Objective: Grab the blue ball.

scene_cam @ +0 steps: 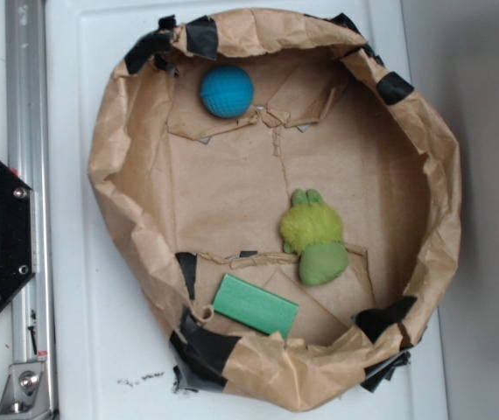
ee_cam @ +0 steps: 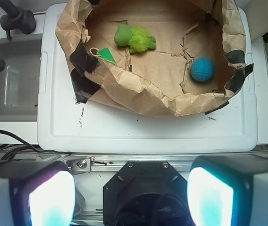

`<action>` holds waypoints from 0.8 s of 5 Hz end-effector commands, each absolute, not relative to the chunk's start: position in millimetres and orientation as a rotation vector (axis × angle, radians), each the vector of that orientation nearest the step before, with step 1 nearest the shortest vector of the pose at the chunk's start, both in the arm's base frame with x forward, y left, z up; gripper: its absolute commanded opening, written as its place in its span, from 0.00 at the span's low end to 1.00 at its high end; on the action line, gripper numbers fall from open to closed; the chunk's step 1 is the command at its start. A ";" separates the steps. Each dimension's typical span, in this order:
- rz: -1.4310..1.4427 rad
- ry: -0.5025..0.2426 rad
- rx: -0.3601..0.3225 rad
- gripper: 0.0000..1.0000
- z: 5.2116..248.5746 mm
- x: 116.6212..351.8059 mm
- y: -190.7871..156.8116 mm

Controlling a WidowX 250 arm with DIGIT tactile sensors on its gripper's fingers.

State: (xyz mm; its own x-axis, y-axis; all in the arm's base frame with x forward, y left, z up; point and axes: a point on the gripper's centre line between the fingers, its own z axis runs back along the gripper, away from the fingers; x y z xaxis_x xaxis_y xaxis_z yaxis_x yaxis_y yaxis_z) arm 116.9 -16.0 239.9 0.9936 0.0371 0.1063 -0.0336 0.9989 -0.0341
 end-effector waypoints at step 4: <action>-0.054 0.108 0.081 1.00 194.3 219.7 46.0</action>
State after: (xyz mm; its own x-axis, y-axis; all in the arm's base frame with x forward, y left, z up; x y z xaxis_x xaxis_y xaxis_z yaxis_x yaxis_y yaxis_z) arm 217.8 41.4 181.3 0.9831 -0.0719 -0.1687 0.0843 0.9941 0.0680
